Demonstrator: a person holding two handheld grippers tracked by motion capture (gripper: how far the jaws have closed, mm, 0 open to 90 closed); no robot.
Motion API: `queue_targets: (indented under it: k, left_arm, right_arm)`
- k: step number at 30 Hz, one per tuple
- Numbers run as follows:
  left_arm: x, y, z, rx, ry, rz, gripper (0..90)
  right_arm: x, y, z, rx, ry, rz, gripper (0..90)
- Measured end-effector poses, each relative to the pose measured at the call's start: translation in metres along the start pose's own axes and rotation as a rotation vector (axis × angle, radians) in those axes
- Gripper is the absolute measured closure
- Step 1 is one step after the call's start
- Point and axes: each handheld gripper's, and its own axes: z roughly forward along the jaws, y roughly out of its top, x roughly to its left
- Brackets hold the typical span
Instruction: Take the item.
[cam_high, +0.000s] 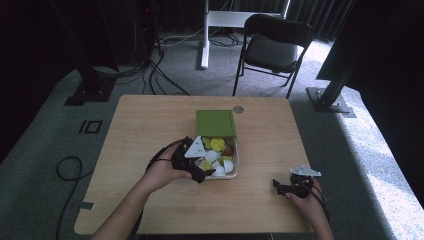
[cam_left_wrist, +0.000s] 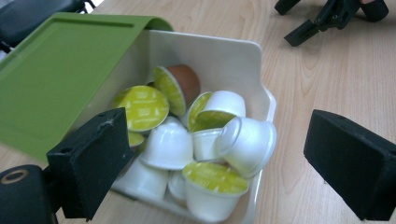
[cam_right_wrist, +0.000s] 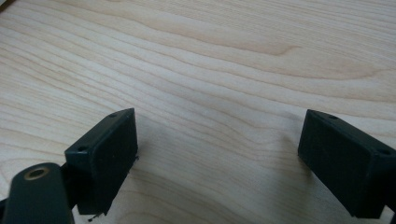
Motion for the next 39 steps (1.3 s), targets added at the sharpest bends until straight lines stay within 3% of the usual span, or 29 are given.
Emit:
queue_targets:
  k: [3, 15, 22, 29, 30, 39]
  left_arm:
    - [-0.004, 0.004, 0.008, 0.032, -0.010, 0.039, 8.0]
    - [-0.018, 0.011, 0.031, 0.126, -0.036, 0.116, 8.1]
    - [-0.028, 0.013, 0.042, 0.189, -0.014, 0.161, 8.1]
    - [-0.035, 0.015, 0.053, 0.210, -0.026, 0.203, 8.6]
    - [-0.036, 0.015, 0.054, 0.211, -0.020, 0.205, 17.1]
    - [-0.036, 0.016, 0.066, 0.301, -0.033, 0.181, 17.3]
  right_arm:
    - [0.000, 0.000, 0.000, 0.000, 0.000, 0.000, 11.7]
    - [0.000, 0.000, 0.000, 0.000, 0.000, 0.001, 11.7]
    - [0.000, 0.000, 0.000, 0.000, 0.000, -0.001, 11.7]
    - [0.000, 0.000, 0.000, 0.001, 0.000, 0.000, 11.7]
    - [0.000, 0.000, 0.000, 0.001, 0.000, 0.000, 11.7]
    - [0.000, 0.000, 0.000, 0.001, 0.000, -0.001, 11.7]
